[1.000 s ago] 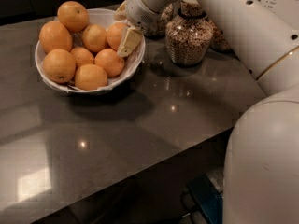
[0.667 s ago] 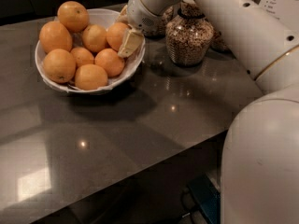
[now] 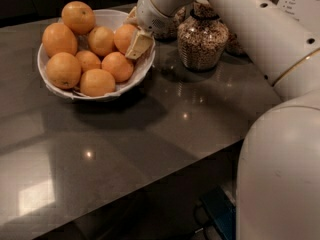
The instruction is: Pick orange from white bowl
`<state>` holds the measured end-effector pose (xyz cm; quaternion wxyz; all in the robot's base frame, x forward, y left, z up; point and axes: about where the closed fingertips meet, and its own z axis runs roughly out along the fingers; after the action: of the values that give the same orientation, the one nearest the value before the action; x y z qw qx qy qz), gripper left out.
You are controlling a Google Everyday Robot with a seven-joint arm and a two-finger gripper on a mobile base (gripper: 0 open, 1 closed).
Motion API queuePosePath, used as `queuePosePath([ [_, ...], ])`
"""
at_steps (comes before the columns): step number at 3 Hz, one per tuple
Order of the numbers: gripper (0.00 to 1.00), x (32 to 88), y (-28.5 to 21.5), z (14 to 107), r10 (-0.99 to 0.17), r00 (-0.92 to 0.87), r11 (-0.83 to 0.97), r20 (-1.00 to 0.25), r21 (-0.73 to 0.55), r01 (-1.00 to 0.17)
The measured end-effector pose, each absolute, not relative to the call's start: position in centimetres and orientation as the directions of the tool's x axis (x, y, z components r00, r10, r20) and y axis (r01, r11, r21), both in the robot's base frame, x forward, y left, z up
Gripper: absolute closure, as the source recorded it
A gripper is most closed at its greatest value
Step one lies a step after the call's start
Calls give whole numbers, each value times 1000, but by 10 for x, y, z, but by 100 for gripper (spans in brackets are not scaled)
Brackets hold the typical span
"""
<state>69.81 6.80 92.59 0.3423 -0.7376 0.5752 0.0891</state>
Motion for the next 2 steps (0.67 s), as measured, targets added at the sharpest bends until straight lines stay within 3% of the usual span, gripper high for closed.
queuePosePath([
  [1, 100, 698, 68, 926, -787, 323, -104, -526, -402, -910],
  [2, 100, 698, 69, 926, -786, 324, -106, -526, -402, -909],
])
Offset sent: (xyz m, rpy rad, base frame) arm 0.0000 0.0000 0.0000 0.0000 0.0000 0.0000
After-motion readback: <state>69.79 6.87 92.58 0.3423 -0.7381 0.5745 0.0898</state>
